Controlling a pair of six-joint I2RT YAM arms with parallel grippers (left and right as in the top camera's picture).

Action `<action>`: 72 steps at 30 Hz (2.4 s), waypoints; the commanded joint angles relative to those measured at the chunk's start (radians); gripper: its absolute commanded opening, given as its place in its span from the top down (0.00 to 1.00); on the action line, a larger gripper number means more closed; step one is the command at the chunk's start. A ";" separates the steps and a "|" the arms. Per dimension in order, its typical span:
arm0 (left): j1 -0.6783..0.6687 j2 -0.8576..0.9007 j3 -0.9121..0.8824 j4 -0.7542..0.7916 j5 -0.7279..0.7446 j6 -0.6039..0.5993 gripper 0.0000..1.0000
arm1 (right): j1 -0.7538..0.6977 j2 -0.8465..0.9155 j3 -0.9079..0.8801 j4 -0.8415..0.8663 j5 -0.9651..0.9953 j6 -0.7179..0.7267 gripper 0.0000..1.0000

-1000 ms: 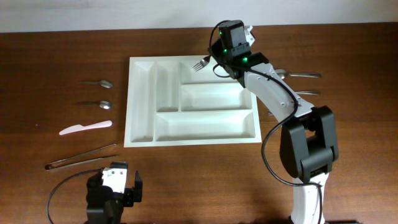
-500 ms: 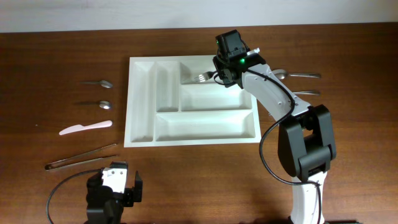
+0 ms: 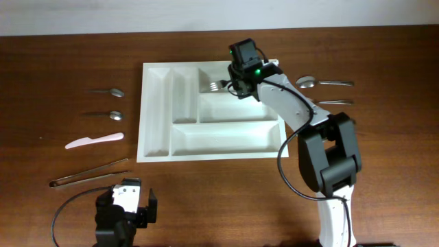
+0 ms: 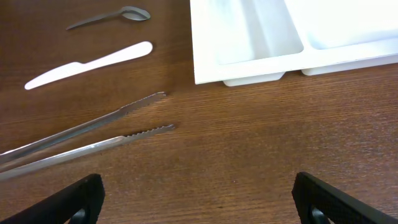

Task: Pack container
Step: 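Carry the fork with the right gripper into the tray's top compartment, then open the right gripper to release the fork and withdraw, then lower the right gripper onto the remaining fork on the right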

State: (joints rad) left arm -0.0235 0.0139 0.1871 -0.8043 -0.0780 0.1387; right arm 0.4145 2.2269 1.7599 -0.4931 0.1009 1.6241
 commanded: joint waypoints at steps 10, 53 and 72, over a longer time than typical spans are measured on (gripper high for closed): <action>-0.005 -0.008 -0.003 0.000 0.003 0.013 0.01 | 0.015 0.038 0.017 0.026 0.024 0.004 0.69; -0.005 -0.008 -0.003 0.000 0.003 0.013 0.01 | -0.367 -0.217 0.214 -0.777 -0.202 -0.848 0.06; -0.005 -0.008 -0.003 0.000 0.003 0.013 0.01 | -0.423 -0.204 -0.102 -0.702 -0.100 -0.302 0.14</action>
State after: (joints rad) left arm -0.0235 0.0135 0.1871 -0.8043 -0.0784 0.1387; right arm -0.0040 2.0060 1.7245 -1.2236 -0.0265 1.2808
